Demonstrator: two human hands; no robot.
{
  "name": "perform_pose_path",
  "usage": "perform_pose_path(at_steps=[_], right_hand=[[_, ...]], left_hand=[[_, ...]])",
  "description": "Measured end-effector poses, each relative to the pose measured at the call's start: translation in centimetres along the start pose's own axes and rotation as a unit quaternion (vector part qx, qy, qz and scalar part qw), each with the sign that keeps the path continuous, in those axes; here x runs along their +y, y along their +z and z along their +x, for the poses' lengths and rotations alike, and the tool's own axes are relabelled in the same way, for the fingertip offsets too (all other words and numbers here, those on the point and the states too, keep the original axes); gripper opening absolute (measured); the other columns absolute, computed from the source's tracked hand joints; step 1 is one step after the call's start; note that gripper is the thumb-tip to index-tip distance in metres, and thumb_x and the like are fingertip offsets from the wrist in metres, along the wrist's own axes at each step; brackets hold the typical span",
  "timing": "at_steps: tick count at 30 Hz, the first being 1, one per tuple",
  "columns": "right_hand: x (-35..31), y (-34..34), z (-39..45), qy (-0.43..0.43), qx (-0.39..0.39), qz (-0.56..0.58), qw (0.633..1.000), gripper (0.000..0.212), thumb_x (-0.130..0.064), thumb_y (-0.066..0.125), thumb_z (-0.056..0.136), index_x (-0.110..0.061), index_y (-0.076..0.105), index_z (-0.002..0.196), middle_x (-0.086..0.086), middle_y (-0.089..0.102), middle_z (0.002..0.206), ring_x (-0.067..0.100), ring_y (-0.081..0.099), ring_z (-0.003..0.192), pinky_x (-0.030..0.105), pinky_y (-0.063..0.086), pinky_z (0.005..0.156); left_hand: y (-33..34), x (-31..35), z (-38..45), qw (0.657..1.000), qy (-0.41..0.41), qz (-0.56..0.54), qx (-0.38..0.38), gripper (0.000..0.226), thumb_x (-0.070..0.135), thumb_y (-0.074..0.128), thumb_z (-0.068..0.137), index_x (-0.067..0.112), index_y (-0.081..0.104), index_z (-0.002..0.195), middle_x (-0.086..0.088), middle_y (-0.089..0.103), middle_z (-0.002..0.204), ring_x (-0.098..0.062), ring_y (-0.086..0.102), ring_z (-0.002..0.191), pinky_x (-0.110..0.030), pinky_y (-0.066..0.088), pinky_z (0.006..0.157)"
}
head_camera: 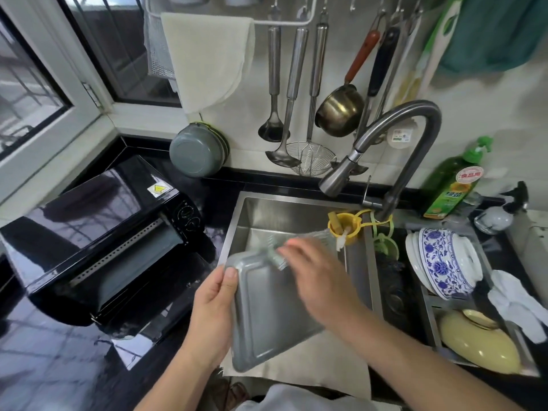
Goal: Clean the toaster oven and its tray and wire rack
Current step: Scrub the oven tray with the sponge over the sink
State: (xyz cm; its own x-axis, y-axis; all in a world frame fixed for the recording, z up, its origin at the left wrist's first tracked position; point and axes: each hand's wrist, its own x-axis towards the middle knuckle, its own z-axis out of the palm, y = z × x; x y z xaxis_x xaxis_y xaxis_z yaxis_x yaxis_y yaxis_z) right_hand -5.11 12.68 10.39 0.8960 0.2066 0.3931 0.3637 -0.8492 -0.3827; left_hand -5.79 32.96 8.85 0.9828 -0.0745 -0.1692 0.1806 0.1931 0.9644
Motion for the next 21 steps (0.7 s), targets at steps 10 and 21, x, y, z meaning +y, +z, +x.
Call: perform_pose_path(at_steps=[10,21], right_hand=[[-5.4,1.2,0.6,-0.025,0.002,0.072,0.997,0.037,-0.024,0.048,0.101,-0.018,0.056,0.137,-0.003,0.048,0.132,0.015,0.042,0.128,0.028,0.033,0.113],[-3.9,-0.6,1.8,-0.09,-0.08,0.001,0.993,0.062,-0.058,0.038,0.102,-0.02,0.046,0.15,0.008,0.041,0.15,0.024,0.027,0.146,0.032,0.019,0.122]], left_hand=[[1.7,0.9,0.6,0.997,-0.008,-0.026,-0.066,0.03,0.02,0.052,0.103,0.014,0.068,0.127,-0.022,0.07,0.123,-0.034,0.068,0.119,-0.051,0.058,0.095],[1.5,2.1,0.6,0.966,-0.088,-0.191,-0.152,0.048,-0.005,0.054,0.076,0.011,0.071,0.118,-0.019,0.068,0.101,-0.031,0.07,0.091,-0.042,0.06,0.071]])
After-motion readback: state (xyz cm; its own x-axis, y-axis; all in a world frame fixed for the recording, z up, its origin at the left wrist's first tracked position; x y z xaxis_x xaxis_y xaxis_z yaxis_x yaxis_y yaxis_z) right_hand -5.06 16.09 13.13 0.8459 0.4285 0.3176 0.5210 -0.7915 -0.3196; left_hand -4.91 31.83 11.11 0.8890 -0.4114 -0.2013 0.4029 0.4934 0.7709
